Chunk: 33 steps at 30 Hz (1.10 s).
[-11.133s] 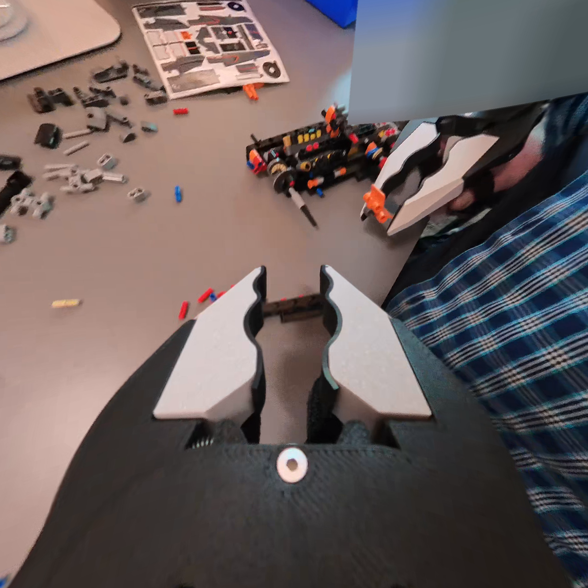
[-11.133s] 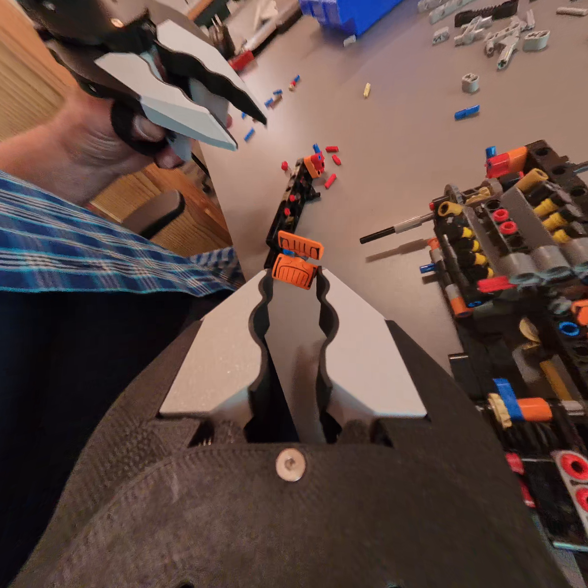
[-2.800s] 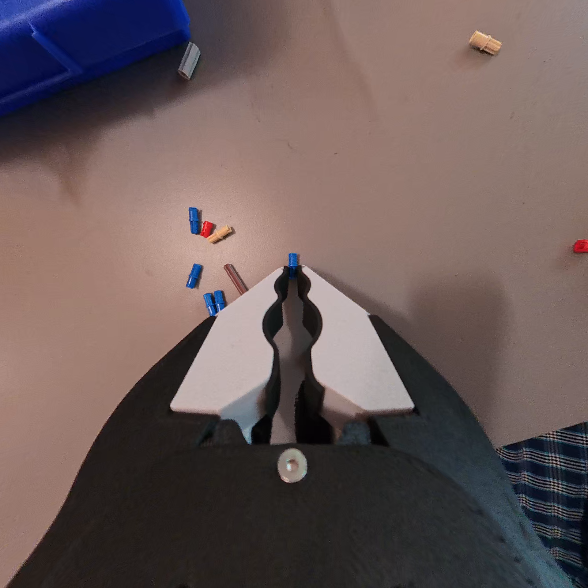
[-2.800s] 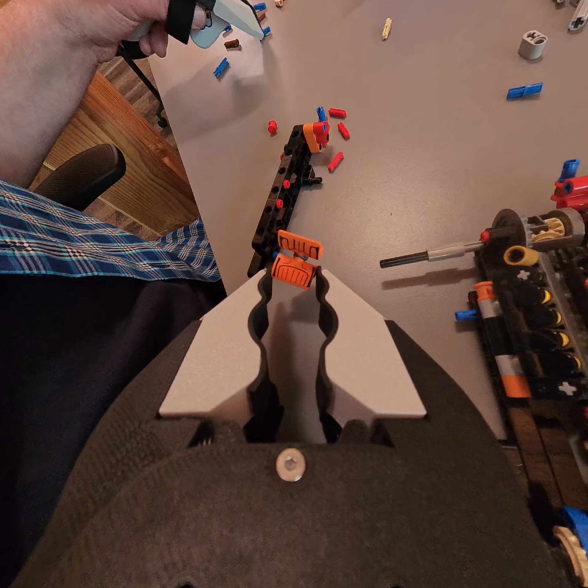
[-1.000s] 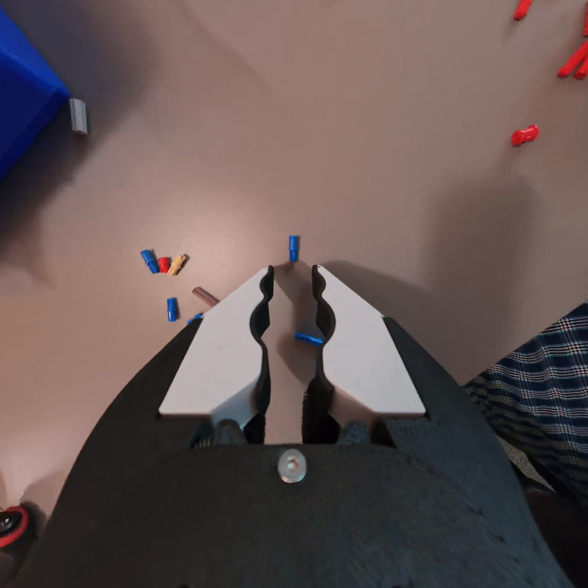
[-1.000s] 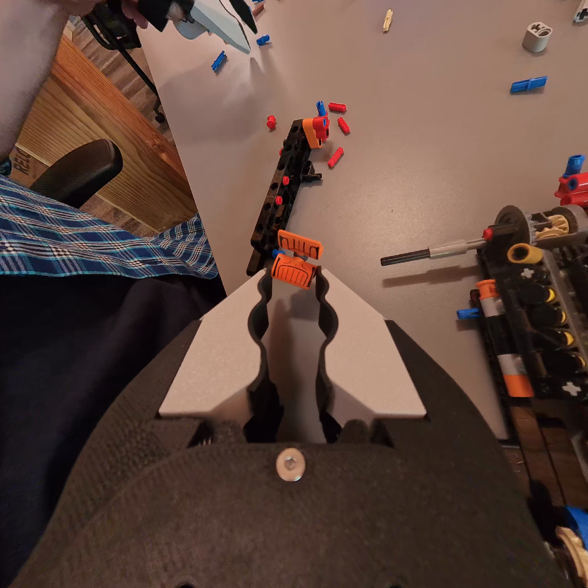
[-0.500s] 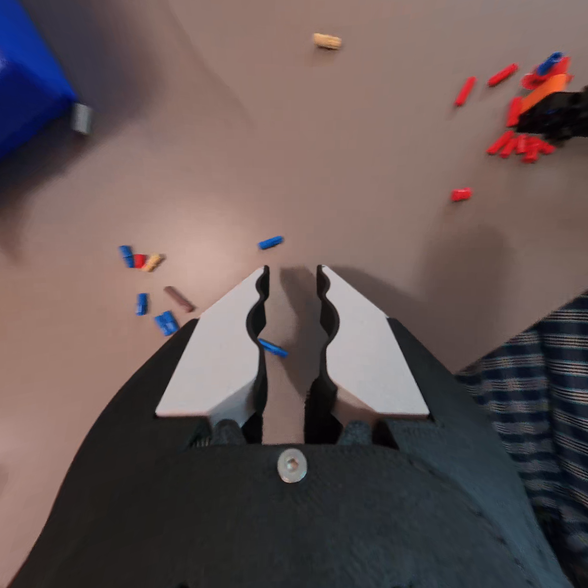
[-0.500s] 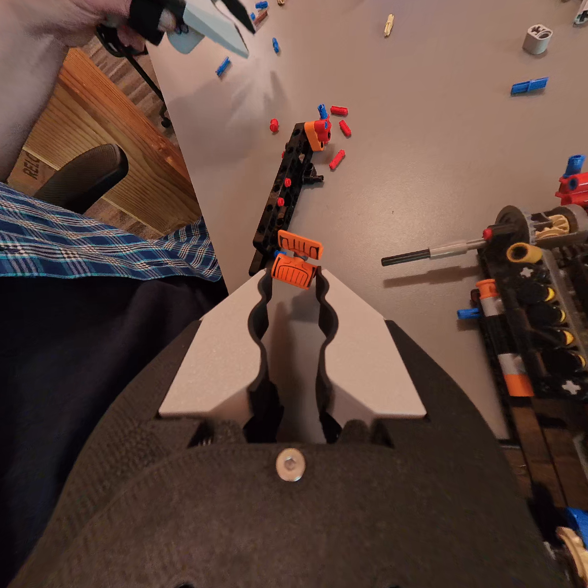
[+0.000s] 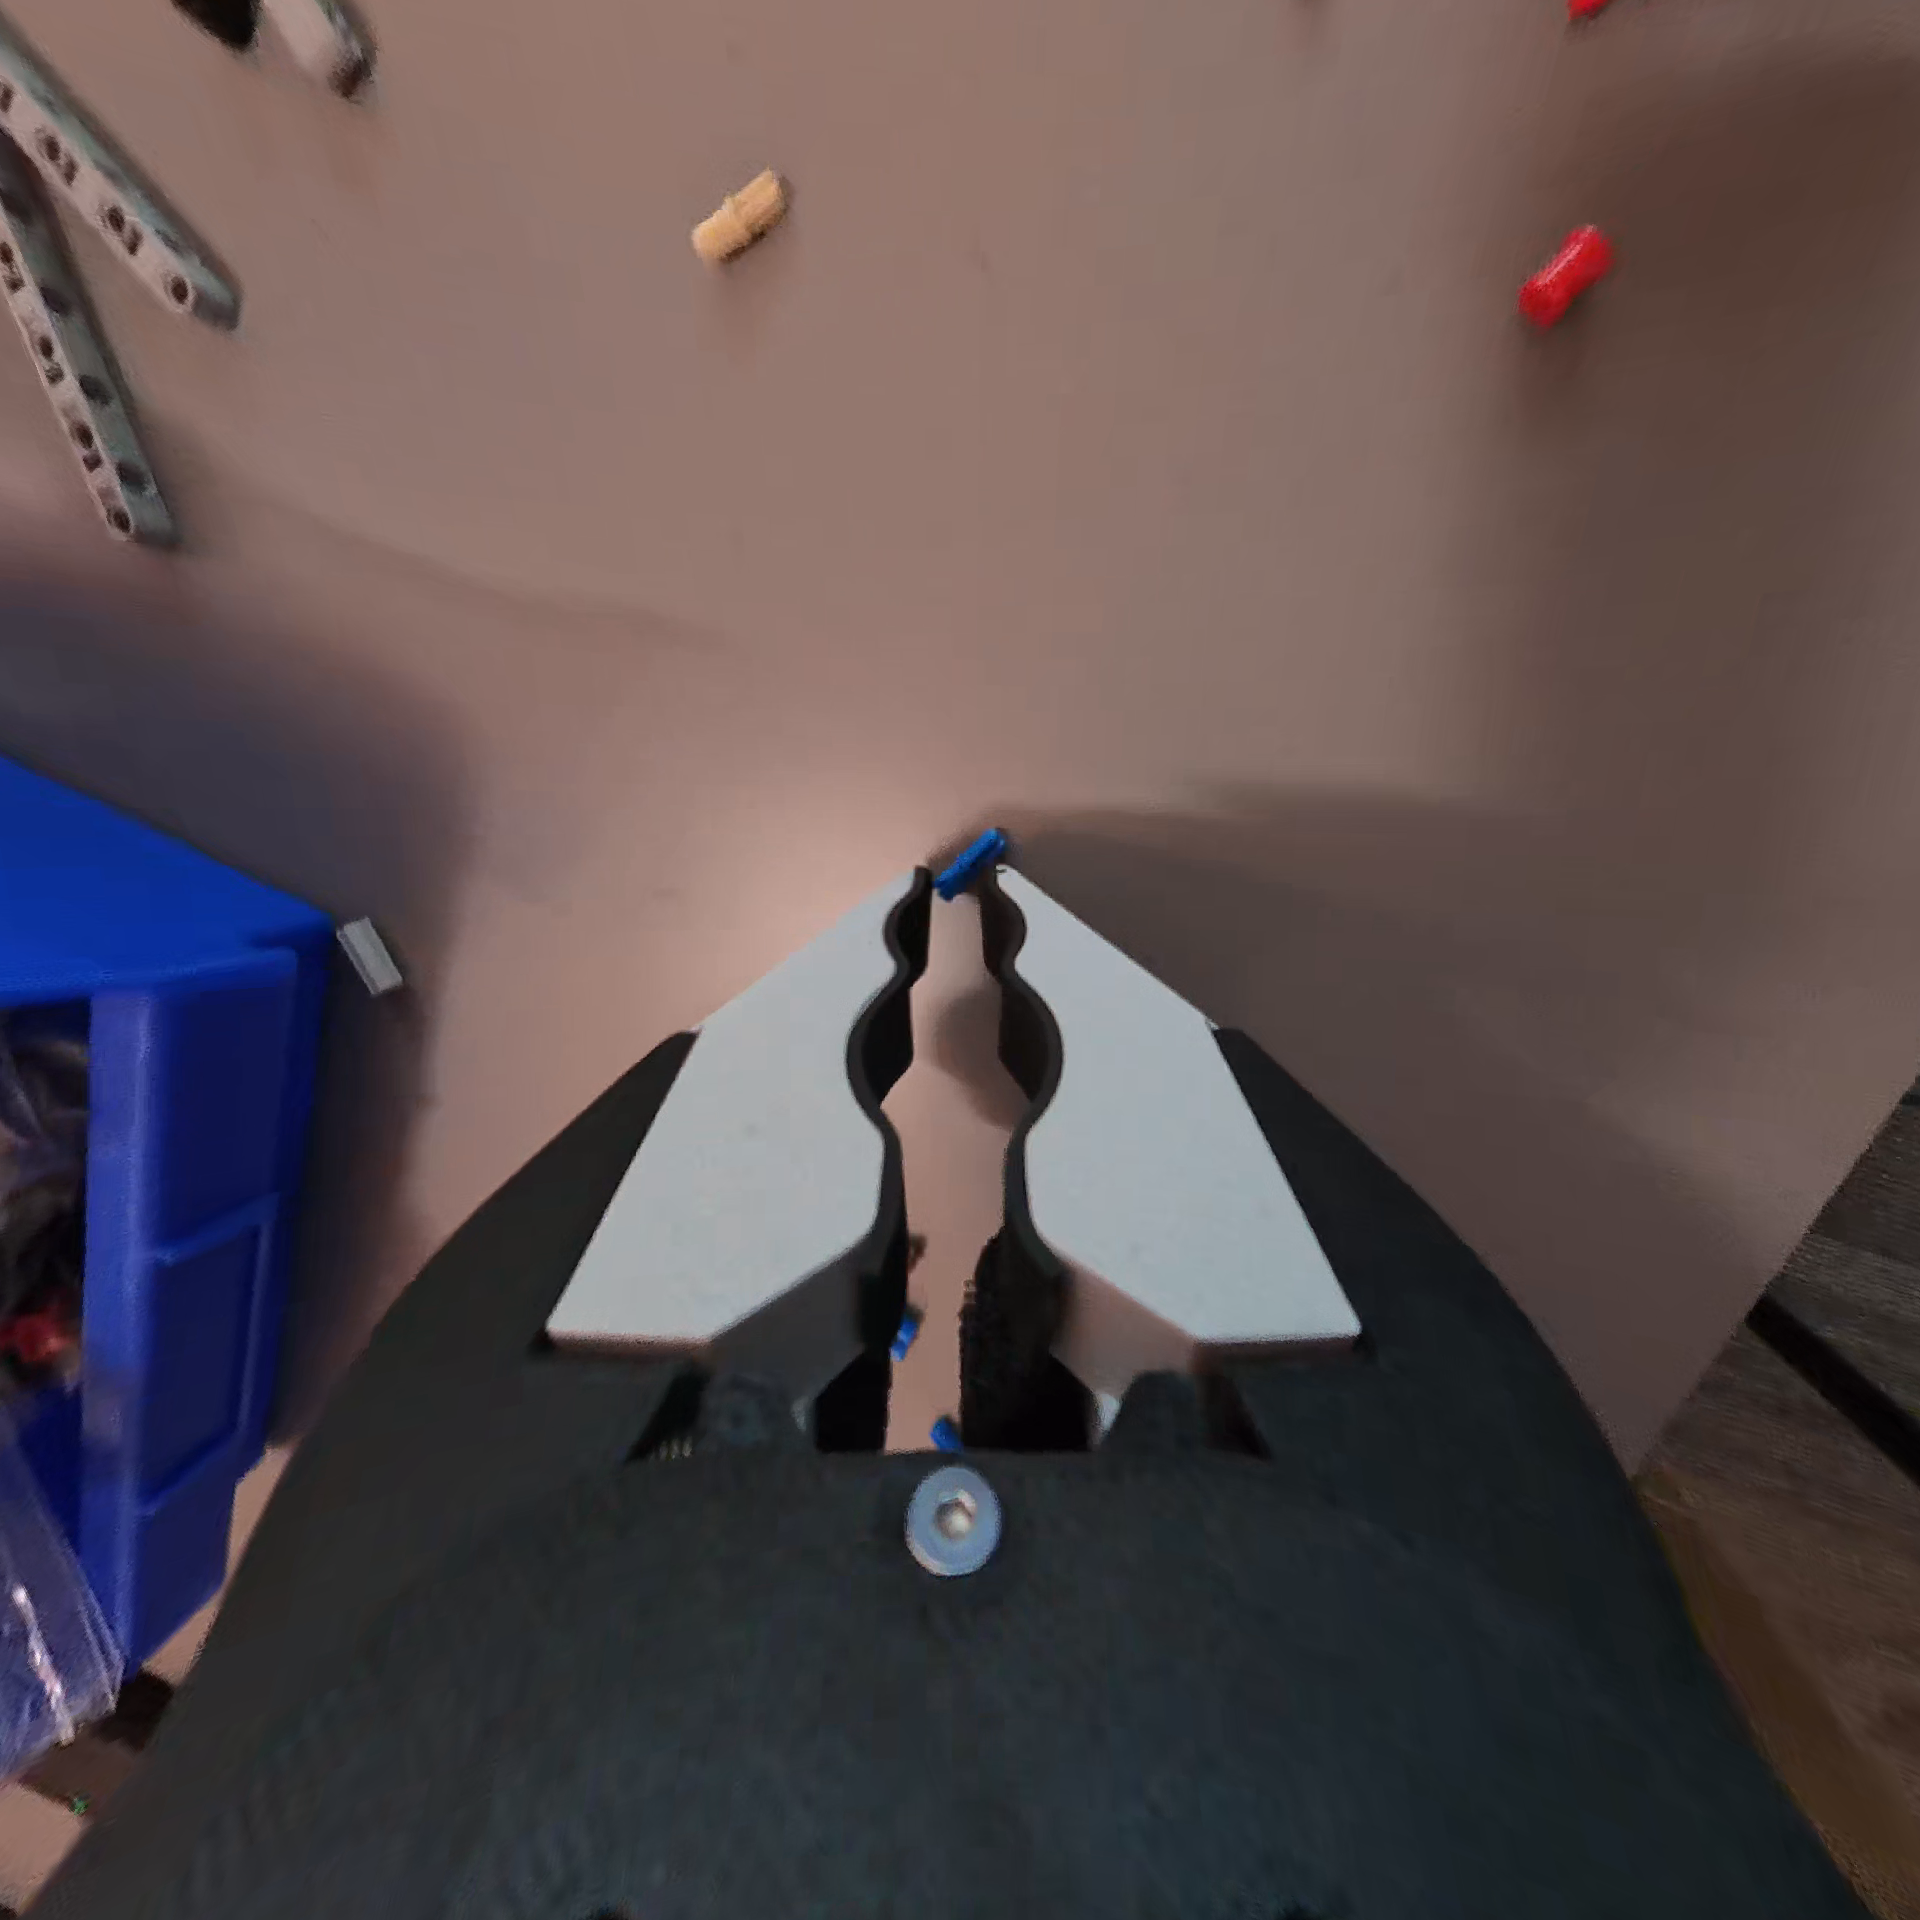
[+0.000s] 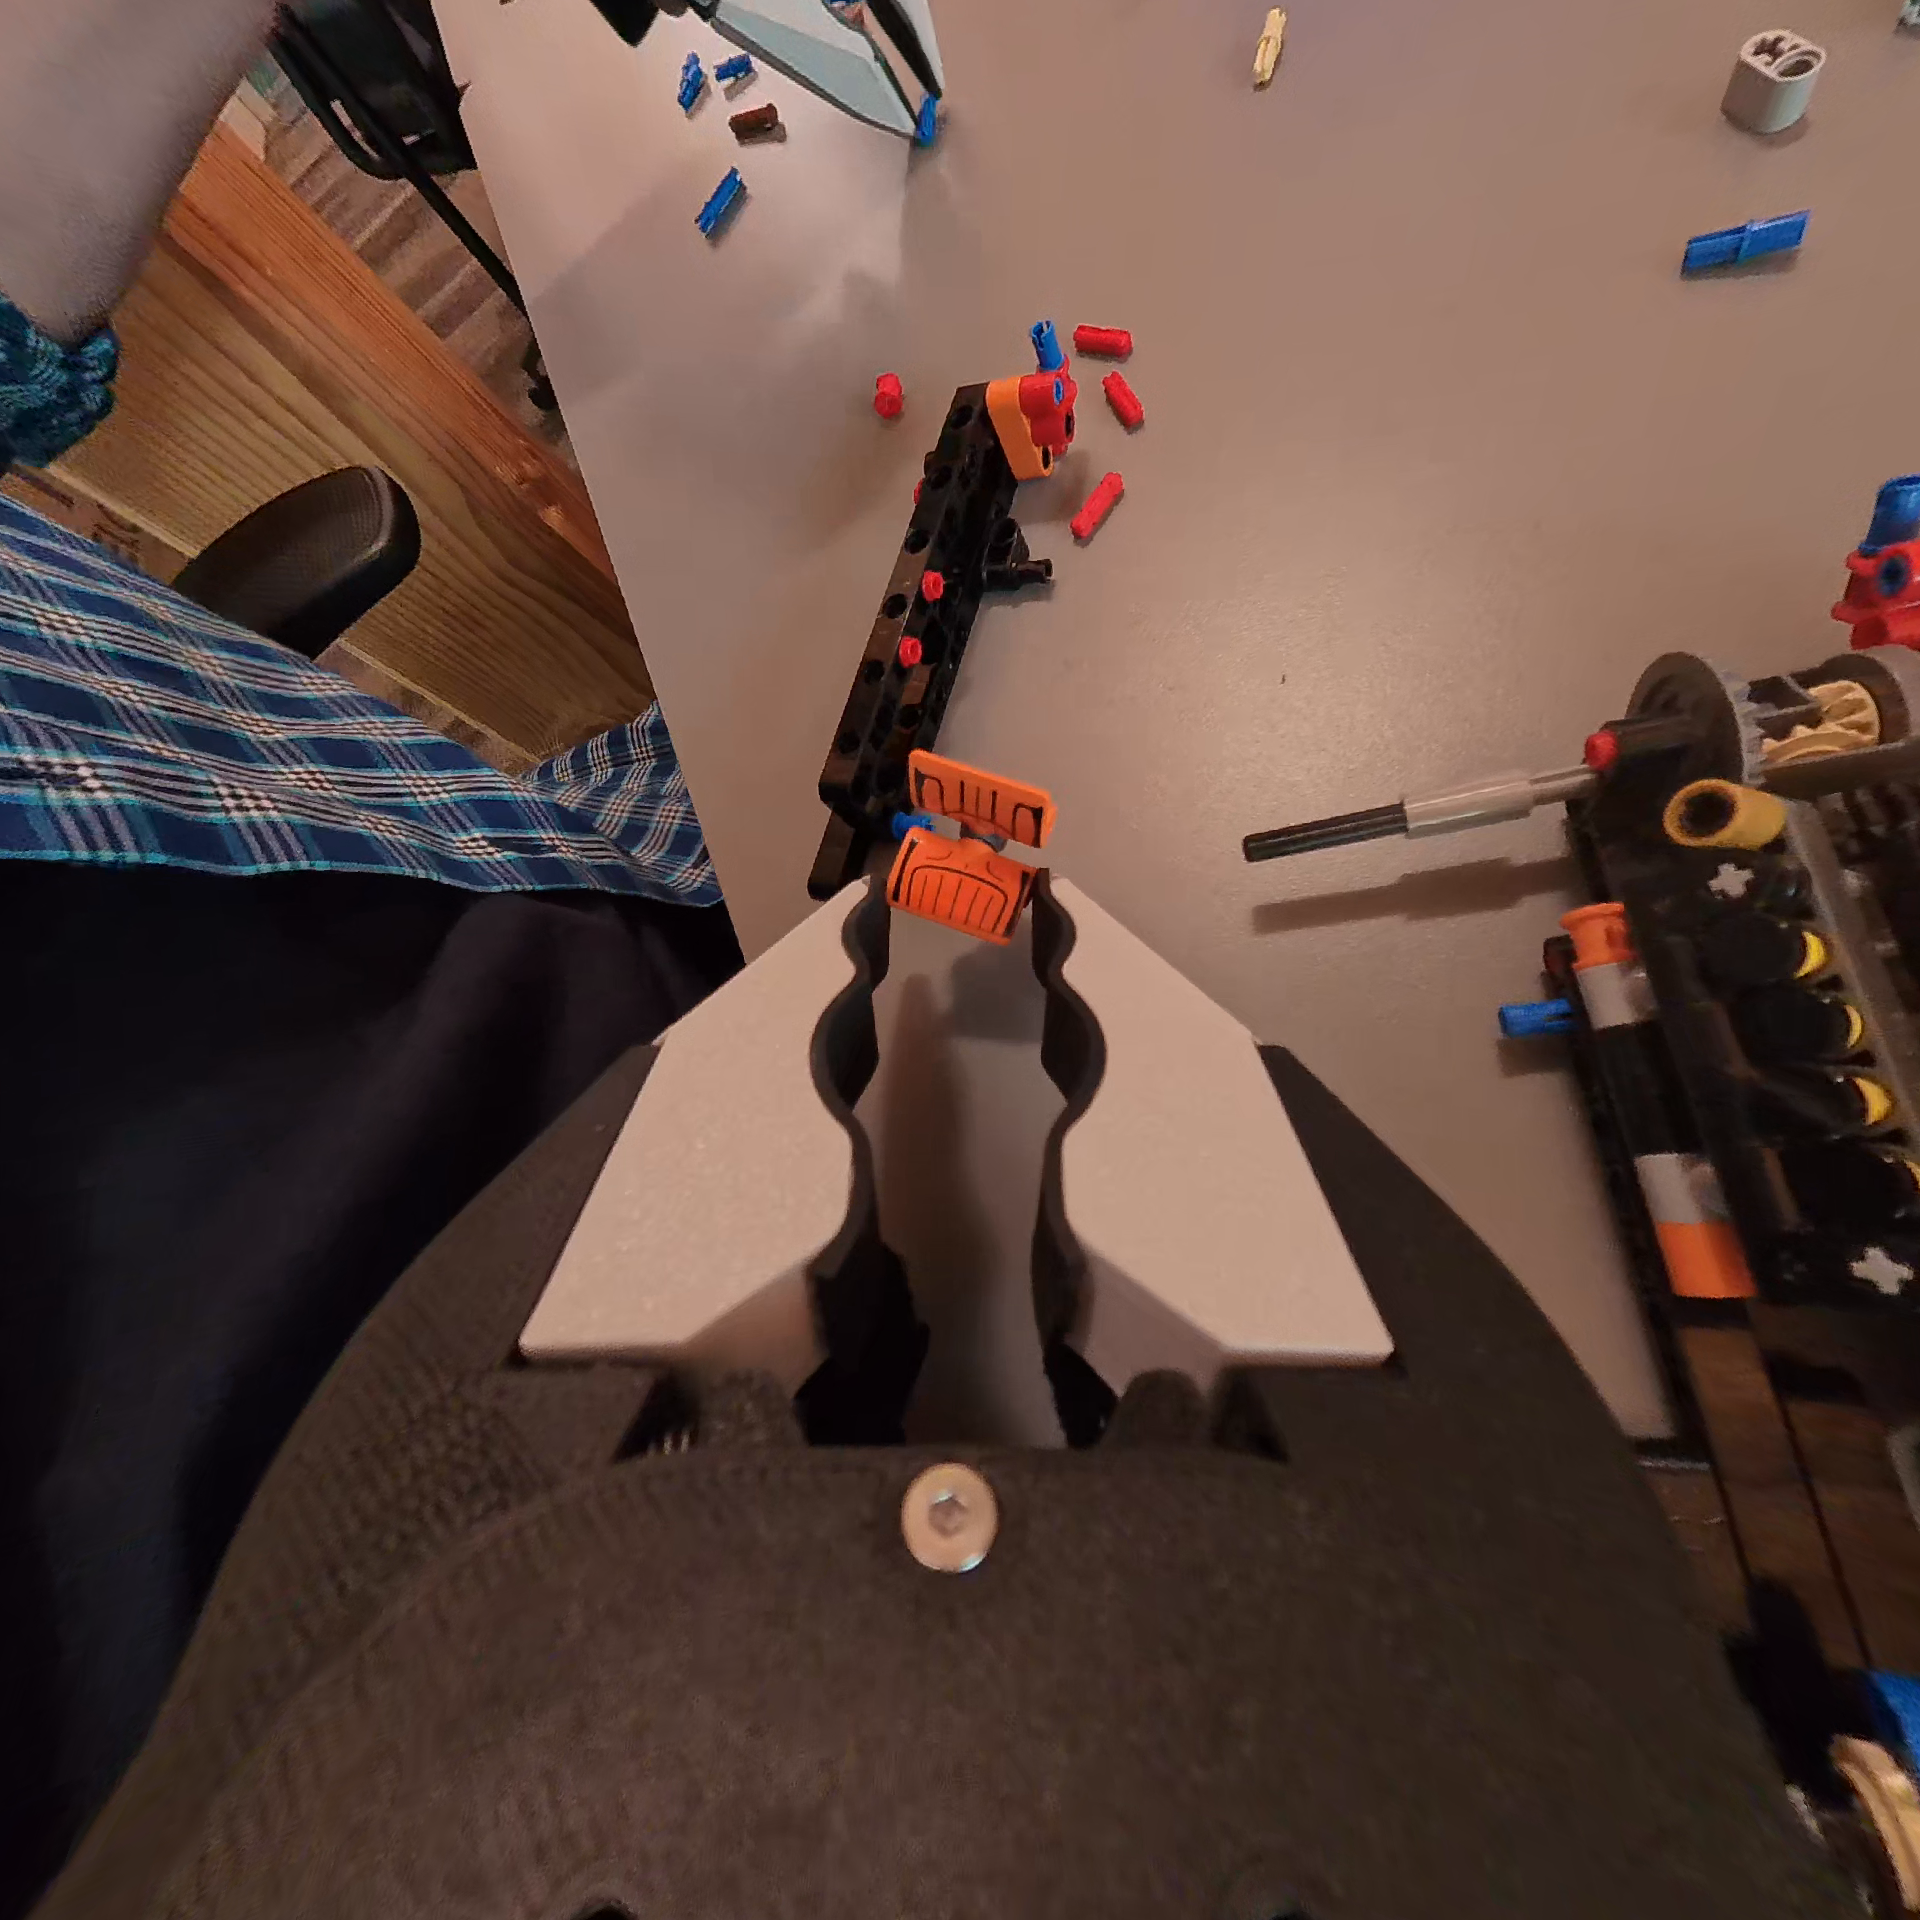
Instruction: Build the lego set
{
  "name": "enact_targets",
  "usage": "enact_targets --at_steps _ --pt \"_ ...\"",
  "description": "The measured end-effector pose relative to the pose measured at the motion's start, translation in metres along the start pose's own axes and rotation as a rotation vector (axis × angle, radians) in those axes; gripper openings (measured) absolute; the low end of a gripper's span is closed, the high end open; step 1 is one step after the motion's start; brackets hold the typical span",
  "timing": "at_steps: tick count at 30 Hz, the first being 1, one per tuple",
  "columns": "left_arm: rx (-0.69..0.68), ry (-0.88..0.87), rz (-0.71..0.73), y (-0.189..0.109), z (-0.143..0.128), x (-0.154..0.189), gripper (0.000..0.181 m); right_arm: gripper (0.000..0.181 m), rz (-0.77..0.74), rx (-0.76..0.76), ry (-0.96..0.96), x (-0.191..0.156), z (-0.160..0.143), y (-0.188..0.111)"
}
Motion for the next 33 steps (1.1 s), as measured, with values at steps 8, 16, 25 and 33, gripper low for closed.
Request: enact_targets --at_steps 8,16,25,33 --pt "-0.006 -0.087 -0.018 -0.001 0.0 0.006 0.008 0.025 0.014 0.002 0.023 0.002 0.001 0.0" --pt "-0.024 -0.117 0.072 -0.003 -0.001 0.012 0.013 0.025 0.015 0.003 0.017 0.001 0.001 0.0" --pt "-0.028 -0.068 -0.022 -0.002 0.001 0.014 0.004 0.025 0.006 -0.004 0.013 0.001 0.0 0.001" --pt "-0.005 -0.234 0.065 -0.007 0.01 0.022 0.004 0.025 -0.006 0.024 0.034 0.003 0.002 -0.001"
Point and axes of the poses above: each gripper's, where its closed fingertips meet, y out along the fingers, z out of its top, x = y × z across the jaws, the point moved 6 cm from there along -y, back along the fingers, and after that the axes turned 4 degrees about -y, right-handed, at the moved point
